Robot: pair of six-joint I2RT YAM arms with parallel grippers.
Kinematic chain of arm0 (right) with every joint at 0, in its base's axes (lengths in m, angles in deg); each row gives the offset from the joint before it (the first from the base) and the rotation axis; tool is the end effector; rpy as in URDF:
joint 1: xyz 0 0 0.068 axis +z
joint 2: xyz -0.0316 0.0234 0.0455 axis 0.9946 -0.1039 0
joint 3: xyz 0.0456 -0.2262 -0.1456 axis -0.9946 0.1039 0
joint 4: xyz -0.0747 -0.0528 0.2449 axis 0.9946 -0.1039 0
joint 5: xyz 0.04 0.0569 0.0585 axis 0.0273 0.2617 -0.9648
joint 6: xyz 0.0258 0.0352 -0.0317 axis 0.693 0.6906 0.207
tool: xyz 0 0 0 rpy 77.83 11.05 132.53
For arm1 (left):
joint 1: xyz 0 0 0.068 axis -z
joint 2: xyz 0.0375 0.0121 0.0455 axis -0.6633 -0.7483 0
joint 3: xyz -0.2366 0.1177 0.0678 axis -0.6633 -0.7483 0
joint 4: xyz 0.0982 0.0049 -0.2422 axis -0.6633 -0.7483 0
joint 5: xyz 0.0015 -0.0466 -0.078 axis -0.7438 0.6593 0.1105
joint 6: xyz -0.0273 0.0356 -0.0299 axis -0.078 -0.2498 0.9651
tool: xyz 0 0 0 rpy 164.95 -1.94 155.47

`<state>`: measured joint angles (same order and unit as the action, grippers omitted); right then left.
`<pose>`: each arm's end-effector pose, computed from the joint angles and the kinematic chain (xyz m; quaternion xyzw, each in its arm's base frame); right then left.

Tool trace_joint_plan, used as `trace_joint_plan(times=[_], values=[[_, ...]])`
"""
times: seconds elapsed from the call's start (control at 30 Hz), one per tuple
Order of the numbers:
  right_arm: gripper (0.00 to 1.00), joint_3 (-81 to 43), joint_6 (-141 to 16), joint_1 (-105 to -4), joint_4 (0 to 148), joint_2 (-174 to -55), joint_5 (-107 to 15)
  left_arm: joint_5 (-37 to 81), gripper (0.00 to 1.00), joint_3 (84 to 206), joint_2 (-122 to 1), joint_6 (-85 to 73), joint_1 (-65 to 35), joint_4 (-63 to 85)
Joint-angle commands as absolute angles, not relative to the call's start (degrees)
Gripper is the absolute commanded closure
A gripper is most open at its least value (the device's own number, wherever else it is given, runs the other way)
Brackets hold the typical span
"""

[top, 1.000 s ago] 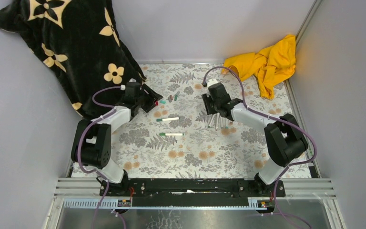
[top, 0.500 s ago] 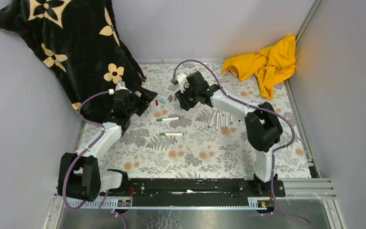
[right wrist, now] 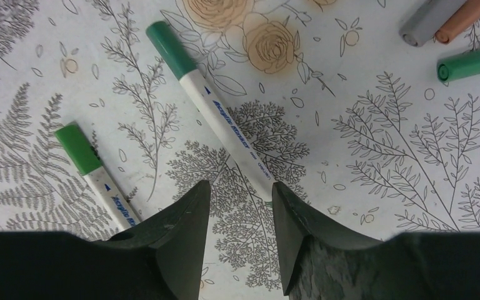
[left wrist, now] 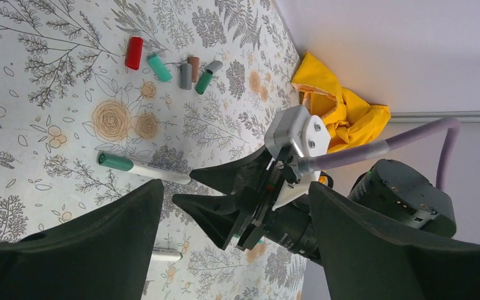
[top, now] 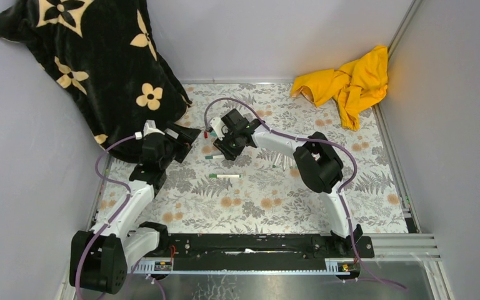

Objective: Open the pen caps

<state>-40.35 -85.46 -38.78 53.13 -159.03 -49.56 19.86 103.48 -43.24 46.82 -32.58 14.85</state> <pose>0.3378 0.3507 0.1798 -0.5080 0.7867 0.1751 0.3039 0.2243 -0.0392 0.2387 -0.3567 0.7437 -0.3716 0.4262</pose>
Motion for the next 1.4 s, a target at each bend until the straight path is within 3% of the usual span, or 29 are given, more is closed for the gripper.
trace_joint_plan(times=[0.0, 0.53, 0.63, 0.73, 0.77, 1.1, 1.37], values=[[0.52, -43.9, -87.6, -38.9, 51.6, -160.0, -47.3, 19.1, 0.08, 102.6, -42.4, 48.0, -32.3, 17.1], [0.55, -46.3, -89.0, -37.6, 49.7, -166.0, -46.3, 18.6, 0.08, 101.7, -40.2, 48.7, -32.5, 17.5], [0.69, -45.0, -88.7, -37.6, 49.2, -166.2, -46.2, 18.4, 0.08, 101.5, -40.2, 48.7, -32.6, 17.3], [0.99, -42.9, -88.0, -37.7, 49.1, -165.4, -44.9, 17.8, 0.08, 101.4, -39.6, 48.6, -32.9, 16.6], [1.0, -41.7, -87.5, -37.6, 49.6, -164.8, -44.6, 17.4, 0.08, 101.2, -39.4, 48.6, -33.0, 16.4], [1.0, -30.2, -82.7, -37.8, 58.3, -153.5, -47.0, 16.3, 0.05, 101.8, -41.6, 47.8, -33.0, 15.4], [1.0, -24.8, -79.0, -37.7, 63.0, -143.9, -49.3, 20.9, 0.05, 105.1, -52.1, 47.2, -31.5, 18.9]])
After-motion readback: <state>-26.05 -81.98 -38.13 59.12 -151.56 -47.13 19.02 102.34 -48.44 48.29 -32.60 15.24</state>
